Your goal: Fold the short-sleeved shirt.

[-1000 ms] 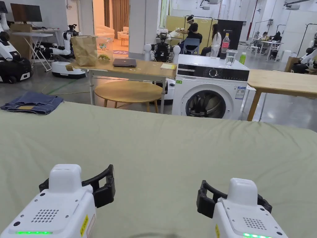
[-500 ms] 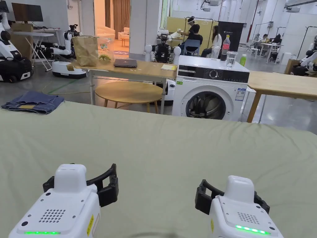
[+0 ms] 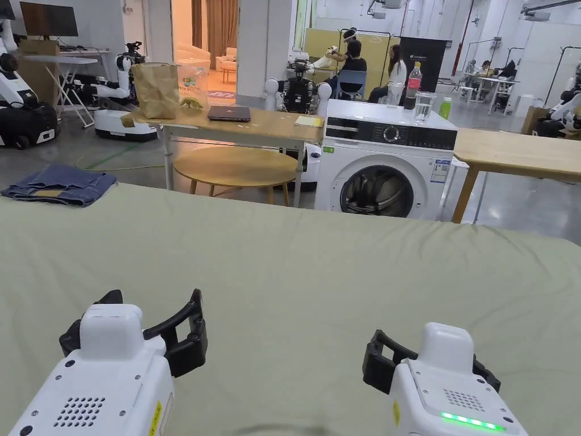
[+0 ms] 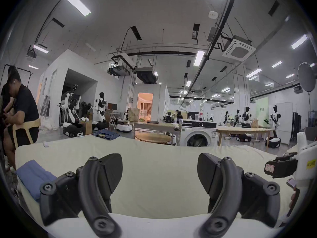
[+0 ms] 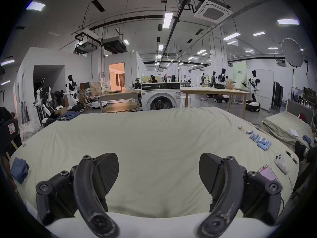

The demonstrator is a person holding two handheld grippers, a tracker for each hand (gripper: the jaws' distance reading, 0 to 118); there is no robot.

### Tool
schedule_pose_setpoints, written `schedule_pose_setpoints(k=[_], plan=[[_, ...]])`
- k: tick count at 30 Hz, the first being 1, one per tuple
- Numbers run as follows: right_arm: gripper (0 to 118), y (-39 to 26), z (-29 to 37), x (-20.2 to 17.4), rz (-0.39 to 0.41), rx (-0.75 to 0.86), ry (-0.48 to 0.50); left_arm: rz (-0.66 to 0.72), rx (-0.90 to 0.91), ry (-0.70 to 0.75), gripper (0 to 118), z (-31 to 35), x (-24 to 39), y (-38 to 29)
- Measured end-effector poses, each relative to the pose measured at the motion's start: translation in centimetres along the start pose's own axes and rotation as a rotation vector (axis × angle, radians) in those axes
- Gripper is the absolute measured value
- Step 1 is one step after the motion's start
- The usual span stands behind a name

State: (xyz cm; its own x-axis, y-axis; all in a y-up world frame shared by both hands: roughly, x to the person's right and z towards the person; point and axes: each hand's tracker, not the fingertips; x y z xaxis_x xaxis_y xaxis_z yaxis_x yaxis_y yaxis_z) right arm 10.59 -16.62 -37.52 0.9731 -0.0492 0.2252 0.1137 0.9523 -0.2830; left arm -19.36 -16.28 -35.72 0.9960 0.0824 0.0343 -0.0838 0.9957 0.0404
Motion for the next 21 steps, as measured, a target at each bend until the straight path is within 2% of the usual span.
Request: schedule_pose_setpoints(k=[10, 21], plan=[[98, 0.0, 0.3, 0.3, -0.038, -0.031, 0.043, -0.082, -0.052, -0.014, 91, -0.3, 0.8, 0.0], [98, -1.0, 0.3, 0.1, 0.042, -0.009, -0.042, -0.078, -0.106, -0.029, 91, -0.7, 0.6, -0.7]])
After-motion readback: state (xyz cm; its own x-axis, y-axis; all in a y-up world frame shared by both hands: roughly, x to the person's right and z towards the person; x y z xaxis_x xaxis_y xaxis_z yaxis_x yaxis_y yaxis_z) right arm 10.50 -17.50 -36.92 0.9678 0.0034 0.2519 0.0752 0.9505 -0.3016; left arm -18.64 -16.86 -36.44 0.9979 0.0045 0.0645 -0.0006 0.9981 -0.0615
